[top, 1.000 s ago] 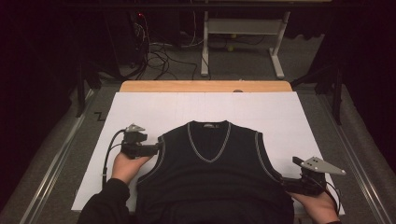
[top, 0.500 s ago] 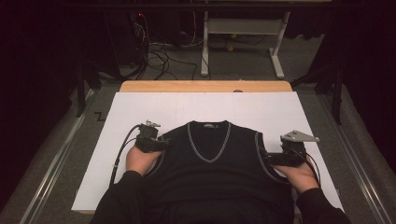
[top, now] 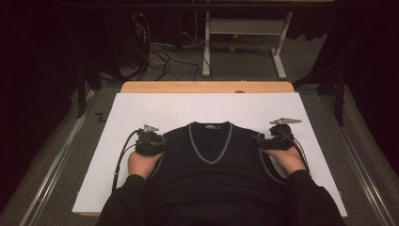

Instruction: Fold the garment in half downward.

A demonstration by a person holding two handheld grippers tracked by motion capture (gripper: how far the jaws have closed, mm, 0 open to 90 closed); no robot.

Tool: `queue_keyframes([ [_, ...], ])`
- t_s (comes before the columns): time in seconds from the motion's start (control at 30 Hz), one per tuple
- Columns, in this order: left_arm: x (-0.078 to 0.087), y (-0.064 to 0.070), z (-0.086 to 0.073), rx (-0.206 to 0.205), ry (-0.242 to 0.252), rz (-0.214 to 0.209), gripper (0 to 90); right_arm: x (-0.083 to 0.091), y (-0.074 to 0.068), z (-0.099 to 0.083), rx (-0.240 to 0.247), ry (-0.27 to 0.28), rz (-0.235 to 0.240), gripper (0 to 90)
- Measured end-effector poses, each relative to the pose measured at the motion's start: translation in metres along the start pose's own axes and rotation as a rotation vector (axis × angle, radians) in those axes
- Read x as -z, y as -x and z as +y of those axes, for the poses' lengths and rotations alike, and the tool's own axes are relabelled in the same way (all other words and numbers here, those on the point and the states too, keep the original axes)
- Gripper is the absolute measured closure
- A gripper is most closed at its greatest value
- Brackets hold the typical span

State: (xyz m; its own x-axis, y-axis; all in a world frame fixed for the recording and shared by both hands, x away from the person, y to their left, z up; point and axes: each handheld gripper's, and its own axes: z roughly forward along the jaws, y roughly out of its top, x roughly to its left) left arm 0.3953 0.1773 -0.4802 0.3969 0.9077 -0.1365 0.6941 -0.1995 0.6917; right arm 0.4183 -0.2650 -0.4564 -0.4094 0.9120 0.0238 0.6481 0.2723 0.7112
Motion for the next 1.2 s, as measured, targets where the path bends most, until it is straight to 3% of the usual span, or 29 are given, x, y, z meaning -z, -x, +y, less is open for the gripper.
queue_keyframes([
  [0.2,0.0,-0.001,-0.001,-0.001,0.004,-0.015,61.4,-0.016,-0.003,0.003,0.0,-0.043,-0.013,21.9],
  [0.3,0.0,0.0,-0.001,-0.004,0.006,-0.02,63.4,-0.019,-0.007,0.003,0.024,-0.042,-0.032,25.8],
  [0.47,0.0,0.0,-0.001,-0.006,0.005,-0.024,64.9,-0.017,-0.009,0.003,0.034,-0.036,-0.02,41.0],
  [0.5,0.0,0.0,-0.001,-0.006,0.005,-0.025,65.7,-0.016,-0.008,0.002,0.029,-0.031,-0.02,47.4],
  [0.67,0.001,0.001,-0.001,-0.012,0.005,-0.024,67.2,-0.014,-0.006,-0.001,0.014,-0.016,-0.024,56.4],
  [0.87,0.001,-0.001,0.0,0.004,0.002,-0.044,69.8,-0.012,-0.01,-0.001,0.023,-0.022,-0.003,75.4],
  [1.03,0.001,-0.008,0.004,0.065,-0.007,-0.086,71.4,-0.012,-0.008,0.002,0.026,-0.034,0.02,78.2],
  [1.2,0.011,-0.008,0.016,0.043,0.031,-0.069,71.5,-0.005,-0.005,0.006,0.025,0.003,-0.001,78.5],
])
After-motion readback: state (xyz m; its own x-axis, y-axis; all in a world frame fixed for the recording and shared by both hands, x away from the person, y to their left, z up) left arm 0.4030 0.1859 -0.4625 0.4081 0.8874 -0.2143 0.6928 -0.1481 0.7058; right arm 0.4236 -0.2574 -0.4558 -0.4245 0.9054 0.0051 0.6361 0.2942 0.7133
